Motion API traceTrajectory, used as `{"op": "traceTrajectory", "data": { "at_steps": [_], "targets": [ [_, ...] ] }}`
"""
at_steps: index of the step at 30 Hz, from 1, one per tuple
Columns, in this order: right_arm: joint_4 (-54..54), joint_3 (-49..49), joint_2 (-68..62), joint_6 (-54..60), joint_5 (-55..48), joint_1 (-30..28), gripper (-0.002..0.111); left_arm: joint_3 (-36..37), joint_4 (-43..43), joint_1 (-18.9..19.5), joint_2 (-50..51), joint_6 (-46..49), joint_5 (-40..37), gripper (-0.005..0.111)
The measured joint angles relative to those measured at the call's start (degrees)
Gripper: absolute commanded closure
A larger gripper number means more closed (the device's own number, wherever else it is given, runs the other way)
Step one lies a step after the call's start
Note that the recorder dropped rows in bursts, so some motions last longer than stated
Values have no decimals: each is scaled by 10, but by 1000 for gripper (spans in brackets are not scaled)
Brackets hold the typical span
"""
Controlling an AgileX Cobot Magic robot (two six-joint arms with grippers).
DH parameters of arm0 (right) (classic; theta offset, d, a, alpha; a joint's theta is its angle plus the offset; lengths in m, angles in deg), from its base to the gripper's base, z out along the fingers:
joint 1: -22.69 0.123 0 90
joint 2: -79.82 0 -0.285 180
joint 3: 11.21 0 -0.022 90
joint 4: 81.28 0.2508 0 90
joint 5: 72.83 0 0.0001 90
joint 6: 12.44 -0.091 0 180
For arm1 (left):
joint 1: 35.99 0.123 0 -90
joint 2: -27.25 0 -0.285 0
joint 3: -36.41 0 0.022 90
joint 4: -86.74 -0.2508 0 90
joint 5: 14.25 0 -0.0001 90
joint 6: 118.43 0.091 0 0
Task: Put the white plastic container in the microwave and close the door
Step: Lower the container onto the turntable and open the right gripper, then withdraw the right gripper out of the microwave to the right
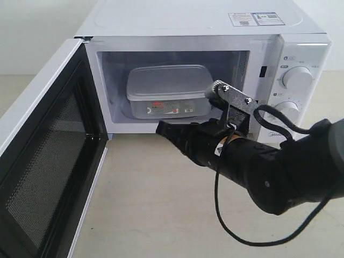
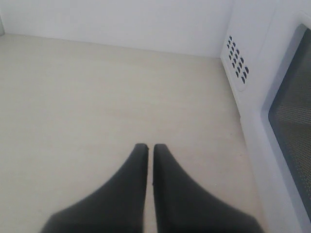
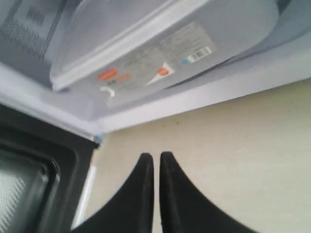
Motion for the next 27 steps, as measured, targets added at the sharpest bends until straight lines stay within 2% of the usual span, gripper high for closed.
{"op": "traceTrajectory", "data": {
  "at_steps": [4,7,10,18,27],
  "targets": [
    [-17,18,1,125,19,0,108,0,0,0,0,0,0,102],
    [-18,20,1,174,65,0,108,0,0,0,0,0,0,102],
    [-18,18,-11,192,110,0,108,0,0,0,0,0,0,102],
    [-18,-61,-100,224,132,-1,108,0,0,0,0,0,0,102],
    [-17,-178,-150,232,82,-52,108,0,0,0,0,0,0,102]
  ]
}}
